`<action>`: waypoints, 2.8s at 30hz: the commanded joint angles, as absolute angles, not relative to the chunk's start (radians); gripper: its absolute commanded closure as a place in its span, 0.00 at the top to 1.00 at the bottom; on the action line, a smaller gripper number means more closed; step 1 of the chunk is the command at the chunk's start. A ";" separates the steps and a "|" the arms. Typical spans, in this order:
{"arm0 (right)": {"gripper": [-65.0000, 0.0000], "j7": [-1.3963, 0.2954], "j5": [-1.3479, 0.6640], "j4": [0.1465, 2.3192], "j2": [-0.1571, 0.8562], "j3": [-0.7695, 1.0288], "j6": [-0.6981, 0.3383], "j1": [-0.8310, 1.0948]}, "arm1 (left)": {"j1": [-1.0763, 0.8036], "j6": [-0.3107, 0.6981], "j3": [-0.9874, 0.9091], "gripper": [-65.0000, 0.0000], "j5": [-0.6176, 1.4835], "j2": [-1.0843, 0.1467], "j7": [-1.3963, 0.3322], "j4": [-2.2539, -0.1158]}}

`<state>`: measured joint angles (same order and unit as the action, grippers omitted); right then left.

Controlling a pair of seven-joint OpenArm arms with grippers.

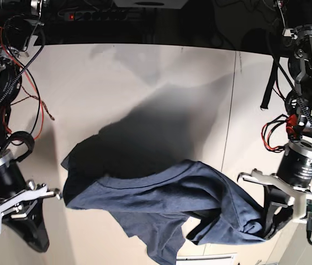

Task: Layout the t-shirt on the table in an organized manner, then fold the t-shirt properly
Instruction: 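Lift the shirt with both grippers and pull the grippers apart, then swing the held shirt up and lay it flat across the table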

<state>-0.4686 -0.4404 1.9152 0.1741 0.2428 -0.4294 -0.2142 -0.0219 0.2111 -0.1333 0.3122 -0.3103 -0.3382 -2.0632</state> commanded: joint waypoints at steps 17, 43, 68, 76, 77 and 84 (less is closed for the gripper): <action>0.04 -0.588 -0.528 1.863 0.107 0.148 -0.435 0.010 | -0.094 0.319 -0.206 0.00 0.432 -0.313 -0.392 -1.935; 0.48 -0.467 0.513 1.035 -0.031 -0.755 -0.258 -0.473 | -0.097 0.326 -0.206 0.00 0.430 -0.313 -0.409 -1.873; 0.00 -0.591 0.586 1.128 -0.020 -0.755 -0.057 -0.553 | -0.097 0.327 -0.206 0.00 0.419 -0.313 -0.408 -1.855; 0.00 -0.863 0.455 1.607 0.124 -0.752 -0.123 -0.448 | -0.097 0.326 -0.206 0.00 0.402 -0.314 -0.409 -1.855; 0.00 -0.876 0.435 1.647 0.135 -0.748 -0.135 -0.419 | -0.098 0.326 -0.206 0.00 0.399 -0.315 -0.410 -1.855; 0.00 -0.930 0.400 1.802 0.225 -0.735 -0.217 -0.165 | -0.101 0.431 -0.206 0.00 0.400 -0.378 -0.670 -1.855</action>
